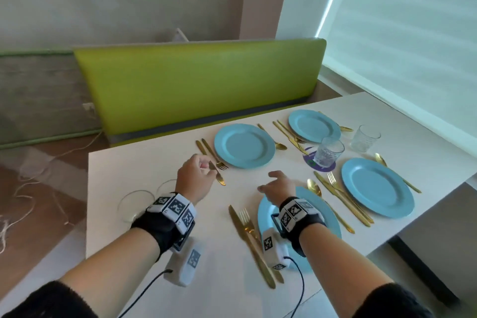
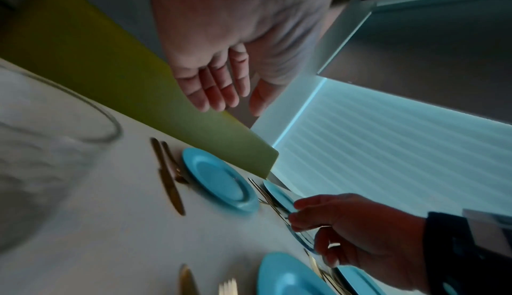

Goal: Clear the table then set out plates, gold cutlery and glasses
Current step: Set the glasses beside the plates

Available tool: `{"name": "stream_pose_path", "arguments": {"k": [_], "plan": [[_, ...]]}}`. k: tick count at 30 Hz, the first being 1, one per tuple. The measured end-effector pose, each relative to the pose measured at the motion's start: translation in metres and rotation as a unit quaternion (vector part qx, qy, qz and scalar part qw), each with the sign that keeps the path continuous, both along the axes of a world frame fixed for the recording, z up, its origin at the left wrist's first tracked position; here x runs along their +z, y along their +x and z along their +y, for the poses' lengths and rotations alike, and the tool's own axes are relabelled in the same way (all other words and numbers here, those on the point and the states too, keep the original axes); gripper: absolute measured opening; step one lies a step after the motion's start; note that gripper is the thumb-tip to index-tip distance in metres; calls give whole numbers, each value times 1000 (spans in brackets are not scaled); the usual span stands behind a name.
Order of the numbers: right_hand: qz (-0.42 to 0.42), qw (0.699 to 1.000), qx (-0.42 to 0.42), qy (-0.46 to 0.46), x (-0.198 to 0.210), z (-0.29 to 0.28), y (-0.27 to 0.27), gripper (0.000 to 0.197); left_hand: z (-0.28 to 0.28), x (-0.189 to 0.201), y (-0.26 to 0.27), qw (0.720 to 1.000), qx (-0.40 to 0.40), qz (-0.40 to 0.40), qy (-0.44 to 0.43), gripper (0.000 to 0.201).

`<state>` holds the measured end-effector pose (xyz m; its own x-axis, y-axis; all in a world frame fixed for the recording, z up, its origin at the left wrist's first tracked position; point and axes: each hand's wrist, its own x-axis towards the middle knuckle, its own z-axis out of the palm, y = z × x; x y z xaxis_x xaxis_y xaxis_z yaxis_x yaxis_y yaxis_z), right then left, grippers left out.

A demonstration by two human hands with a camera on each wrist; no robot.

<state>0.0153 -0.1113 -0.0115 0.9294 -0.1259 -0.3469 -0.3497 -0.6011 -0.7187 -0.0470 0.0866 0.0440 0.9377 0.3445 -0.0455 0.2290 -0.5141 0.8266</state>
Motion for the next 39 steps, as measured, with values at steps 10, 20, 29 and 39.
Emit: {"name": "stream_pose_path", "arguments": {"k": [10, 20, 29, 39], "plan": [[50, 982, 178, -29, -9, 115, -38, 73, 119, -26, -55, 990, 116, 60, -46, 112], [39, 968, 245, -35, -34, 151, -48, 98, 151, -94, -88, 972, 79, 161, -155, 143], [5, 970, 243, -13, -44, 167, -47, 96, 145, -114, -77, 979, 78, 131, -138, 123], [-24, 978, 207, -5, -55, 174, -52, 81, 138, -113, -78, 980, 101, 119, -119, 90]]}}
